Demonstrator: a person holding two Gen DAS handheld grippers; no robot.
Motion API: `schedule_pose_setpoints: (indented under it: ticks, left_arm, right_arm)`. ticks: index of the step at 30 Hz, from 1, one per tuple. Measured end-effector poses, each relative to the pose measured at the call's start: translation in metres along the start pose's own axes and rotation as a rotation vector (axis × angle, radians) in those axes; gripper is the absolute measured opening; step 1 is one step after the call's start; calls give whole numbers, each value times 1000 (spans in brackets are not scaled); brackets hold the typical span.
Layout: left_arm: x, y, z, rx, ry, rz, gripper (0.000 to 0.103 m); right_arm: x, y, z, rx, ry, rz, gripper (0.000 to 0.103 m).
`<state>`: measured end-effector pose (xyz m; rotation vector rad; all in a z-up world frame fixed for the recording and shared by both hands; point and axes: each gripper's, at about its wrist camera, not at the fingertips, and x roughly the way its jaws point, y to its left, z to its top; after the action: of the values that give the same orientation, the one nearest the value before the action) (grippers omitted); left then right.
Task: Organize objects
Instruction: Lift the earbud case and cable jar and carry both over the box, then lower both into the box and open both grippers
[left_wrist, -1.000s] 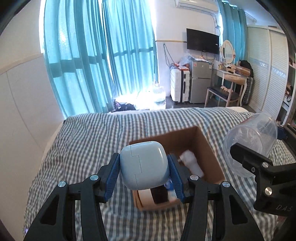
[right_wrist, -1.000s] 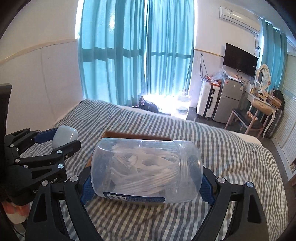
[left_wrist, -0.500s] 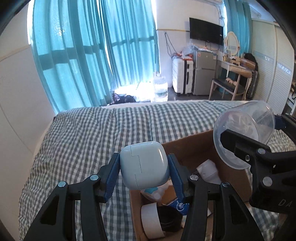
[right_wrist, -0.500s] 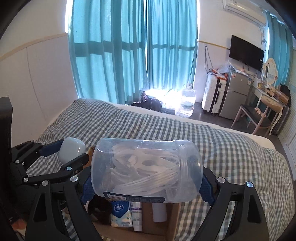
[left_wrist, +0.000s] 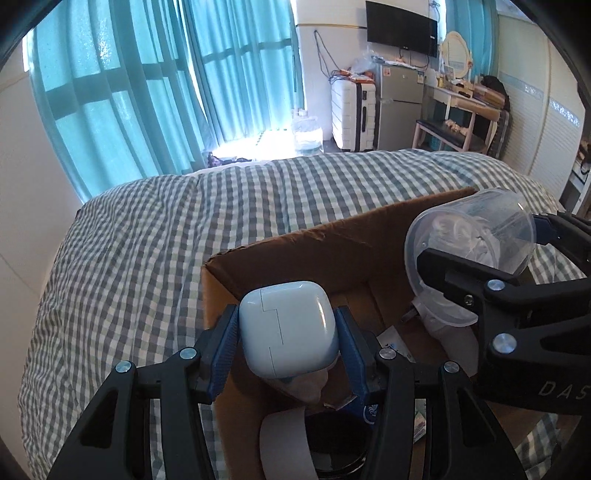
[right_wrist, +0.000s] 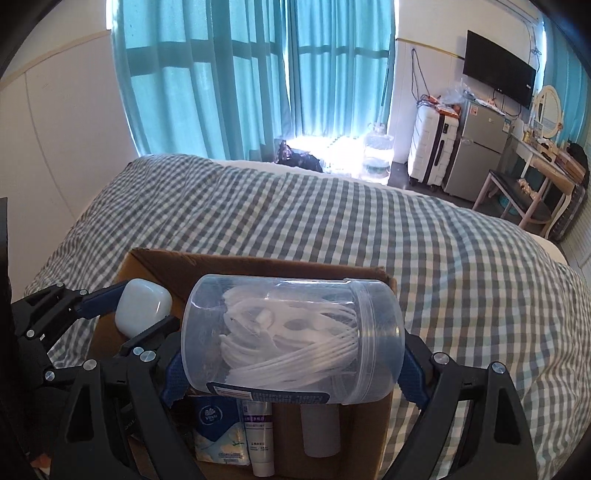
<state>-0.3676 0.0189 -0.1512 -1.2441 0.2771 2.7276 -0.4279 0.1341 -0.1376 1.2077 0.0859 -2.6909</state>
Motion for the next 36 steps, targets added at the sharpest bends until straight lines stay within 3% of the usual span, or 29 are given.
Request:
schedule_pose_setpoints:
  ticks: [10, 12, 14, 19, 26, 36]
  left_arm:
    - [4, -9, -9, 31, 31, -39, 55]
    - [0, -7, -9, 24, 21, -47, 65]
    - [-9, -7, -11, 17, -4, -67, 84]
    - [-34, -9, -8, 43, -48, -59, 97]
    - [-87, 1, 8, 6, -111, -38, 100]
    - [-214, 22, 28, -90, -305, 0, 103]
  right_arm:
    - [1, 2, -6, -8, 10, 17, 89]
    - [-1, 2, -7, 2, 18, 30, 89]
    - [-6, 2, -7, 10, 9, 27, 92]
    - [-35, 6, 1, 20, -51, 23, 99]
    - [-101, 12, 18, 33, -141, -14, 101]
    - [-241, 27, 25, 14, -314, -85, 102]
